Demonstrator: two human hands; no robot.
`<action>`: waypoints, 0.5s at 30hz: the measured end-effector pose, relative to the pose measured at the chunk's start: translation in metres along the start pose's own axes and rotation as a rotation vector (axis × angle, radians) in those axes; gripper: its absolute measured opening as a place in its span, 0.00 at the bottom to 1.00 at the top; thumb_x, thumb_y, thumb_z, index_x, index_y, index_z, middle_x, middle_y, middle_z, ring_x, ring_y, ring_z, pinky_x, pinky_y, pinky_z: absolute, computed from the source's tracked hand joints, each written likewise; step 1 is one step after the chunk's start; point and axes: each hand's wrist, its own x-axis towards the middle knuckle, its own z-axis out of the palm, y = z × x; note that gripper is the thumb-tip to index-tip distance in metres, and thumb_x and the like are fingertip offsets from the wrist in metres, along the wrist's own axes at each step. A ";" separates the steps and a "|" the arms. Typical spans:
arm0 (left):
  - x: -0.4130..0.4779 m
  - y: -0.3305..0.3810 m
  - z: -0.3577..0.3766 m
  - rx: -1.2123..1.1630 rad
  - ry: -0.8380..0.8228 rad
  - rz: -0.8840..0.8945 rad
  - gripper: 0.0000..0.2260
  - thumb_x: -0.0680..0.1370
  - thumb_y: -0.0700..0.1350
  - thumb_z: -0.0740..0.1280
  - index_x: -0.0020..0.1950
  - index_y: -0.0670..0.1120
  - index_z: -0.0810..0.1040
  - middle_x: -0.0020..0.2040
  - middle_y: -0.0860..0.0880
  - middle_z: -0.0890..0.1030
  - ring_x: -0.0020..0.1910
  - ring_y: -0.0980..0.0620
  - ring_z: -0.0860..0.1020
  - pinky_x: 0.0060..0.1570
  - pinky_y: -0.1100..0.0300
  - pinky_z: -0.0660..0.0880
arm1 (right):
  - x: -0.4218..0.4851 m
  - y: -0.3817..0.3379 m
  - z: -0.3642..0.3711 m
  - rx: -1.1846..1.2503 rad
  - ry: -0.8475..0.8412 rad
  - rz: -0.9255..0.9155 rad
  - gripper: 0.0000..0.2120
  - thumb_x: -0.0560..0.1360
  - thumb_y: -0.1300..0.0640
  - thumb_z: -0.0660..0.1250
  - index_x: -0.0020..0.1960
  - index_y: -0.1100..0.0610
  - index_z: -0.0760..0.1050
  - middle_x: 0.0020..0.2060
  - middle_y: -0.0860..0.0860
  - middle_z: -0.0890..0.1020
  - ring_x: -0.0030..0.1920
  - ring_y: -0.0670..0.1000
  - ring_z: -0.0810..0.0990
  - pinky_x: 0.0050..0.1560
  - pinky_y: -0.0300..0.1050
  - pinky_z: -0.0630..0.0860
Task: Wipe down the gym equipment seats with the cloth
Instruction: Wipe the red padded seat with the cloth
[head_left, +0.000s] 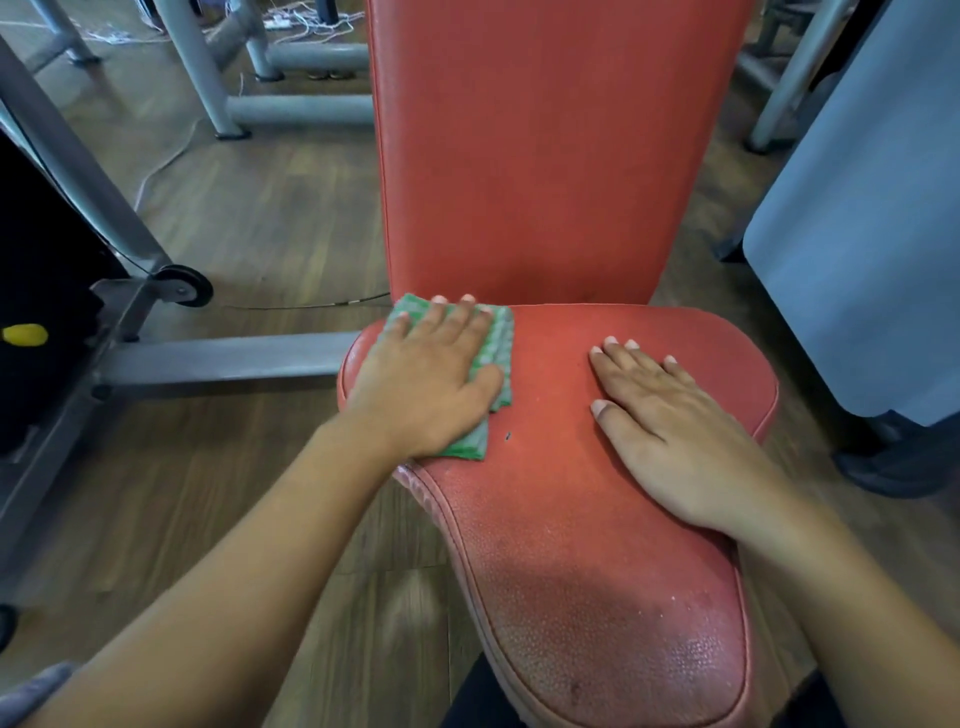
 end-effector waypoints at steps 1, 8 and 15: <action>-0.008 0.008 0.003 -0.004 0.009 0.067 0.37 0.71 0.61 0.35 0.79 0.51 0.49 0.79 0.51 0.49 0.77 0.52 0.47 0.74 0.53 0.43 | 0.000 0.000 0.000 -0.001 0.001 -0.001 0.26 0.82 0.48 0.46 0.79 0.51 0.46 0.78 0.46 0.46 0.76 0.40 0.41 0.73 0.37 0.35; -0.027 -0.026 -0.004 -0.089 -0.013 0.019 0.38 0.69 0.64 0.36 0.78 0.53 0.50 0.78 0.54 0.49 0.77 0.55 0.46 0.73 0.58 0.41 | 0.000 0.001 0.000 -0.003 -0.006 -0.006 0.26 0.82 0.48 0.44 0.78 0.51 0.44 0.78 0.45 0.45 0.75 0.40 0.40 0.73 0.38 0.35; -0.013 0.021 0.004 -0.054 -0.009 0.135 0.36 0.70 0.62 0.34 0.79 0.52 0.46 0.79 0.53 0.47 0.77 0.55 0.44 0.74 0.55 0.40 | 0.000 0.000 0.001 -0.015 0.003 -0.005 0.26 0.82 0.47 0.42 0.79 0.51 0.45 0.78 0.46 0.46 0.76 0.40 0.41 0.73 0.38 0.35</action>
